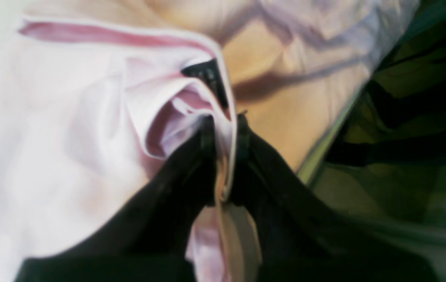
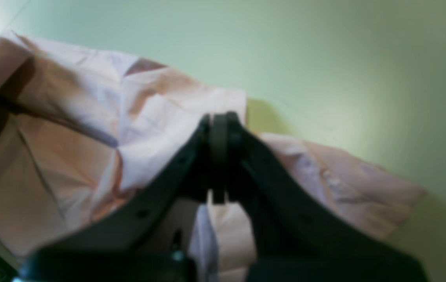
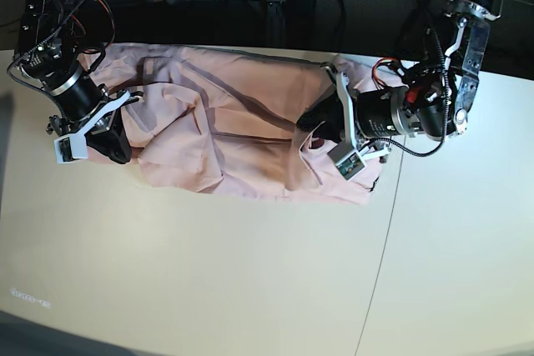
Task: Fold the T-shirt properly
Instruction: 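Lift the strip end with the left gripper and fold it toward the right gripper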
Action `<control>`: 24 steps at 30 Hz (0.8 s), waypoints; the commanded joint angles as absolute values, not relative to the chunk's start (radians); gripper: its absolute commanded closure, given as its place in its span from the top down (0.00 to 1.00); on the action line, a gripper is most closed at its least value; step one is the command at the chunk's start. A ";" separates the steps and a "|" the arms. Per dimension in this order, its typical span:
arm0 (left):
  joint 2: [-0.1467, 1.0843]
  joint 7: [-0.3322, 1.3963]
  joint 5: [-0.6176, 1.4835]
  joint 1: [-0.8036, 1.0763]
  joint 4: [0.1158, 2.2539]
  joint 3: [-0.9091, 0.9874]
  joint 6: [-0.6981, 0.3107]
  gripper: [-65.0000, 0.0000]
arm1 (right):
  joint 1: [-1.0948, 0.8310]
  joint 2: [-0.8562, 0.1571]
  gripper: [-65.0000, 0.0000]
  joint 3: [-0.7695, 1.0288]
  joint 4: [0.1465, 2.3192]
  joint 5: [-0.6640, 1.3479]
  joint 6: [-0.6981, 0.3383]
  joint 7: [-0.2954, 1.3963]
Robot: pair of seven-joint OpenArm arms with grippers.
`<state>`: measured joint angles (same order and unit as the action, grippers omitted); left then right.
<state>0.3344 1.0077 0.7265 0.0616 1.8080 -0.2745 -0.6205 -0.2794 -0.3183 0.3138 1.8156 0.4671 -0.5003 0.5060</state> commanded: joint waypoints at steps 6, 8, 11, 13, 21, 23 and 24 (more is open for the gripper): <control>0.218 0.961 0.661 0.039 1.800 -0.271 -0.581 0.00 | -0.272 -0.331 0.00 0.321 1.834 0.479 -0.570 0.482; 0.168 0.960 0.646 0.038 1.773 -0.271 -0.580 0.00 | -0.272 -0.333 0.00 0.321 1.834 0.479 -0.570 0.482; 0.099 0.957 0.536 0.029 1.741 -0.271 -0.580 0.00 | -0.272 -0.333 0.00 0.321 1.834 0.479 -0.570 0.482; 0.072 0.957 0.504 0.012 1.718 -0.278 -0.580 0.00 | -0.272 -0.333 0.00 0.321 1.834 0.479 -0.570 0.482; 0.064 0.945 0.420 -0.028 1.680 -0.400 -0.580 0.24 | -0.272 -0.333 0.00 0.321 1.834 0.479 -0.570 0.482; 0.058 0.923 0.408 -0.027 1.680 -0.420 -0.579 0.46 | -0.272 -0.333 0.00 0.321 1.834 0.479 -0.570 0.482; 0.050 0.915 0.397 -0.027 1.680 -0.425 -0.574 0.50 | -0.272 -0.332 0.00 0.321 1.834 0.479 -0.570 0.482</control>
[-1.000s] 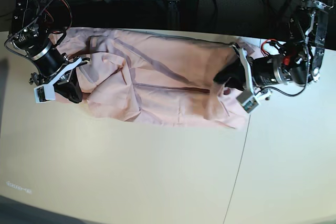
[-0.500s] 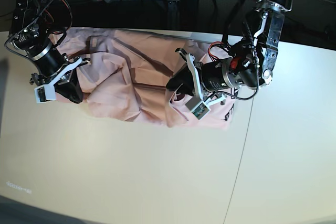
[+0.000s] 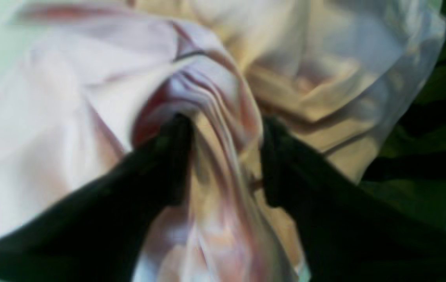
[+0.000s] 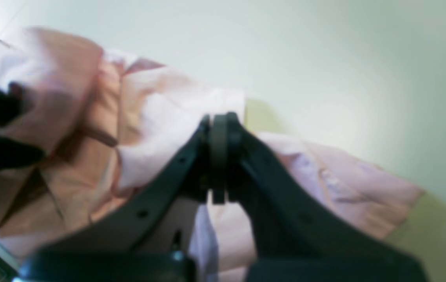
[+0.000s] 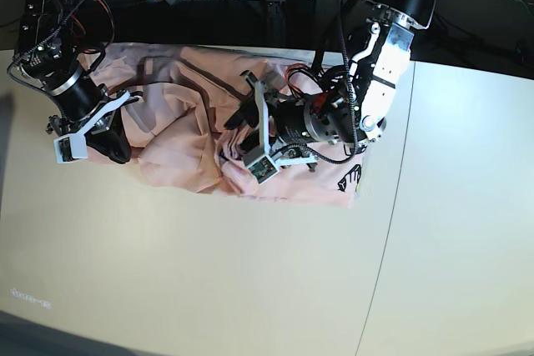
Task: Fold the T-shirt properly
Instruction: 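Lift the strip end with the left gripper and fold it toward the right gripper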
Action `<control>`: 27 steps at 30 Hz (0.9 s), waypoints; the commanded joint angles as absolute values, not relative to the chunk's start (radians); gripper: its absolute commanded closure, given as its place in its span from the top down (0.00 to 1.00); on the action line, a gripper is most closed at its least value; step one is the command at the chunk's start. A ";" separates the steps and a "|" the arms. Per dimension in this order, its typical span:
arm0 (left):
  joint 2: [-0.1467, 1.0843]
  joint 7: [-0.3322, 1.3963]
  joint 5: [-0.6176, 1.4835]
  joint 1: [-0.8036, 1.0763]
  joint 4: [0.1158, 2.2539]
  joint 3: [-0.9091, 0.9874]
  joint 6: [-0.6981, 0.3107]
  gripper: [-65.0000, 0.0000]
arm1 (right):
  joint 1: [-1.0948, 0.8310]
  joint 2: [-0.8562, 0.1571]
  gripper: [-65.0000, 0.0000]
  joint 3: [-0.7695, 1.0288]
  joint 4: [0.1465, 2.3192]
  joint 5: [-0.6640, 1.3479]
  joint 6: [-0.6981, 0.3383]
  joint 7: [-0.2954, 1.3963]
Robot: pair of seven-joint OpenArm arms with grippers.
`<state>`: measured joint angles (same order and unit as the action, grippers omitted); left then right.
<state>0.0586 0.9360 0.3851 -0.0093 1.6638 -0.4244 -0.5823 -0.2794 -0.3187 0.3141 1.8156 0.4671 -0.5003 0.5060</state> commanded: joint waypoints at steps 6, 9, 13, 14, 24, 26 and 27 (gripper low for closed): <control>-0.033 0.901 0.380 -0.035 1.680 -0.426 -0.549 0.50 | -0.272 -0.332 0.00 0.321 1.834 0.479 -0.570 0.482; -0.050 0.902 0.376 -0.044 1.680 -0.424 -0.549 0.50 | -0.272 -0.332 0.00 0.321 1.834 0.479 -0.570 0.482; -0.049 0.902 0.376 -0.056 1.680 -0.374 -0.549 0.49 | -0.272 -0.333 0.00 0.321 1.834 0.479 -0.570 0.482; -0.046 0.904 0.377 -0.056 1.680 -0.350 -0.549 0.44 | -0.272 -0.333 0.00 0.321 1.834 0.479 -0.570 0.482; 0.121 0.905 0.517 -0.023 1.680 -0.160 -0.550 0.00 | -0.270 -0.352 0.00 0.558 1.834 0.660 -0.568 0.575; 0.160 0.902 0.555 -0.010 1.680 -0.155 -0.550 0.00 | -0.273 -0.380 0.00 0.651 1.834 0.728 -0.568 0.645; 0.176 0.901 0.573 -0.002 1.680 -0.155 -0.550 0.00 | -0.277 -0.397 0.00 0.693 1.834 0.744 -0.568 0.672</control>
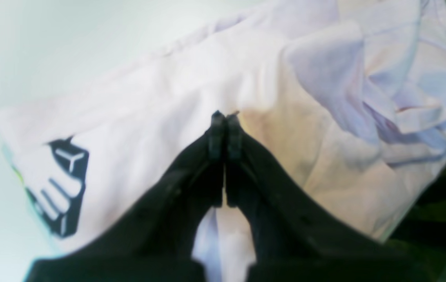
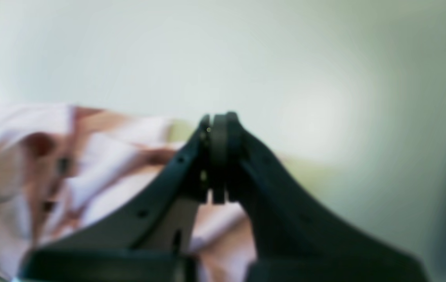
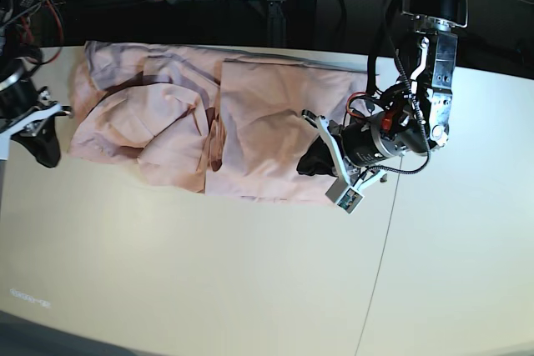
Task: Fold the T-shirt properly
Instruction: 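Lift the strip end with the left gripper and fold it toward the right gripper, then release the right gripper and press the folded stack with the left gripper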
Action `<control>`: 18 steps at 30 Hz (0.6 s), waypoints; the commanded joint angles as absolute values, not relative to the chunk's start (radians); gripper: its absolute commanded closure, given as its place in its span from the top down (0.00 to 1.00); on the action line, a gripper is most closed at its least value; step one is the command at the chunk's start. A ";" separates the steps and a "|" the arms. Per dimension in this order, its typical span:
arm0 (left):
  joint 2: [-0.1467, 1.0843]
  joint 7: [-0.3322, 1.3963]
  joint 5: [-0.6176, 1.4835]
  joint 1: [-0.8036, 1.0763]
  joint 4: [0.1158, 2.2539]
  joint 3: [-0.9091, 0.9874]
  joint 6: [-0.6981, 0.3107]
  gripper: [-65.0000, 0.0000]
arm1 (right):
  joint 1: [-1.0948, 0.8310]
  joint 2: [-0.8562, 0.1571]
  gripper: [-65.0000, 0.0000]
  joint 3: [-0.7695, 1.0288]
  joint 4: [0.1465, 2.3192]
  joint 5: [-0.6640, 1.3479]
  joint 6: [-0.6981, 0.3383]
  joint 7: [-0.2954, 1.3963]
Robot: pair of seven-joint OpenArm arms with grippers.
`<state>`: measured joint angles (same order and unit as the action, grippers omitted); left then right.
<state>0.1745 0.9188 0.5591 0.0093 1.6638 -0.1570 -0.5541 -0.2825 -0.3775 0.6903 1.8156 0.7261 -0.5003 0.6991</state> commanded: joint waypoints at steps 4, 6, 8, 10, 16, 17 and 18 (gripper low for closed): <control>0.207 0.903 0.595 0.033 1.680 -0.155 -0.550 0.00 | -0.336 -0.477 0.00 0.796 1.805 0.748 -0.564 0.697; 0.214 0.902 0.595 0.043 1.680 -0.155 -0.550 0.00 | -0.361 -0.516 0.00 0.799 1.755 0.748 -0.564 0.697; 0.214 0.902 0.595 0.044 1.680 -0.155 -0.550 0.00 | -0.364 -0.536 0.29 0.797 1.692 0.749 -0.564 0.697; 0.214 0.903 0.595 0.046 1.680 -0.155 -0.550 0.00 | -0.363 -0.558 0.54 0.796 1.615 0.765 -0.564 0.697; 0.217 0.908 0.595 0.050 1.680 -0.155 -0.550 0.00 | -0.355 -0.603 0.62 0.741 1.391 0.884 -0.572 0.729; 0.217 0.908 0.595 0.050 1.680 -0.155 -0.550 0.00 | -0.351 -0.606 0.66 0.712 1.366 0.884 -0.572 0.731; 0.217 0.908 0.595 0.050 1.680 -0.155 -0.550 0.00 | -0.349 -0.611 0.69 0.678 1.344 0.881 -0.572 0.730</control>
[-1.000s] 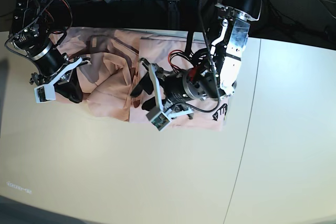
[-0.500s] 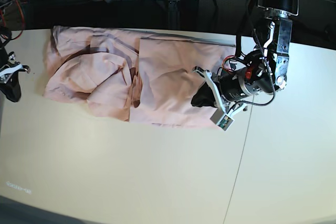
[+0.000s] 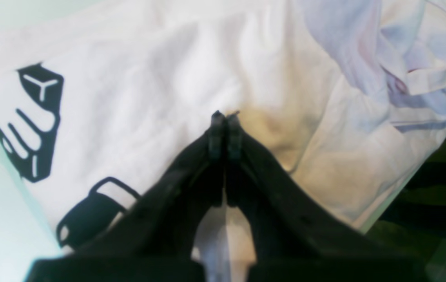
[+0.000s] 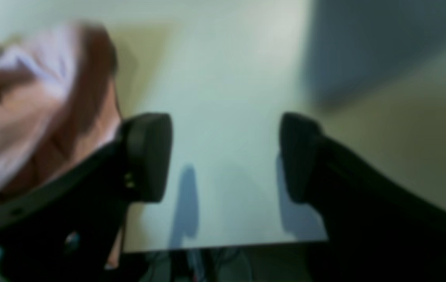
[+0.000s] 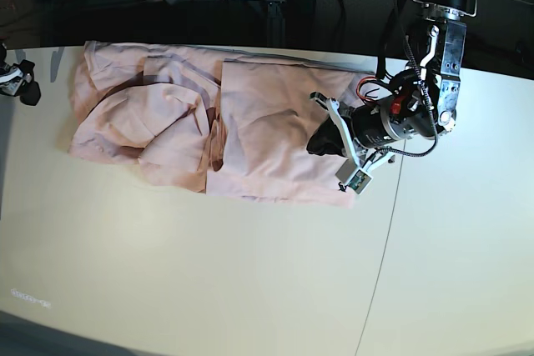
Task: Fold the T-shirt properly
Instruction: 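Release the right gripper and press the folded stack with the left gripper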
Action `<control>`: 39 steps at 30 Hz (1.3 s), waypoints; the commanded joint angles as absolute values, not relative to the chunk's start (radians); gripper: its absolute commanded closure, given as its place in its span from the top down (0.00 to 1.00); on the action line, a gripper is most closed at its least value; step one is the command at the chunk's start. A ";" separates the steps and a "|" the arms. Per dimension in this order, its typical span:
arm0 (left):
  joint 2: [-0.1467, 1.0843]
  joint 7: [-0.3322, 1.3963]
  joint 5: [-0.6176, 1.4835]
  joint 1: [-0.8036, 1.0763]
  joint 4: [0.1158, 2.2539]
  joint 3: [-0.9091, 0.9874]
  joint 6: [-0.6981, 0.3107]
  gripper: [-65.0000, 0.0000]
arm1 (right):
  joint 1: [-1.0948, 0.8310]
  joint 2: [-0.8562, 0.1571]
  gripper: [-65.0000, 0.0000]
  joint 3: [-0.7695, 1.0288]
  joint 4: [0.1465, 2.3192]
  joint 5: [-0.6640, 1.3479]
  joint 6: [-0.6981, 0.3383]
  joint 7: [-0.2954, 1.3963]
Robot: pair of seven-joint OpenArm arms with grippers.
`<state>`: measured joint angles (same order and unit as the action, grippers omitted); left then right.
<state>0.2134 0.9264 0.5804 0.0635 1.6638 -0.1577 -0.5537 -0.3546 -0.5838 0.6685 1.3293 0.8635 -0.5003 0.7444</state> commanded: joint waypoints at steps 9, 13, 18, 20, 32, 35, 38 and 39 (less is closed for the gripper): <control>0.217 0.902 0.595 0.051 1.680 -0.155 -0.550 0.00 | -0.277 -0.617 0.69 0.497 1.229 0.908 -0.572 0.751; 0.217 0.905 0.594 0.050 1.680 -0.155 -0.550 0.00 | -0.272 -0.613 0.69 0.494 1.229 0.990 -0.573 0.820; 0.216 0.904 0.595 0.050 1.680 -0.155 -0.550 0.00 | -0.272 -0.612 0.69 0.476 1.229 1.010 -0.574 0.846; 0.216 0.904 0.595 0.050 1.680 -0.155 -0.550 0.00 | -0.272 -0.612 0.69 0.456 1.229 1.010 -0.574 0.847; 0.216 0.905 0.589 0.050 1.680 -0.155 -0.550 0.00 | -0.230 -0.543 0.69 0.258 1.229 0.983 -0.573 0.846; 0.217 0.905 0.583 0.050 1.680 -0.155 -0.550 0.00 | -0.230 -0.519 0.69 0.240 1.229 0.964 -0.573 0.846; 0.217 0.910 0.583 0.050 1.680 -0.155 -0.550 0.00 | -0.231 -0.512 0.69 0.240 1.229 0.949 -0.573 0.846; 0.217 0.911 0.583 0.051 1.680 -0.155 -0.550 0.00 | -0.231 -0.513 0.69 0.240 1.229 0.948 -0.573 0.846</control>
<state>0.2134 0.9268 0.5694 0.0639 1.6638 -0.1577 -0.5537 -0.2131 -0.5144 0.2577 1.2388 1.0313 -0.5133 0.7433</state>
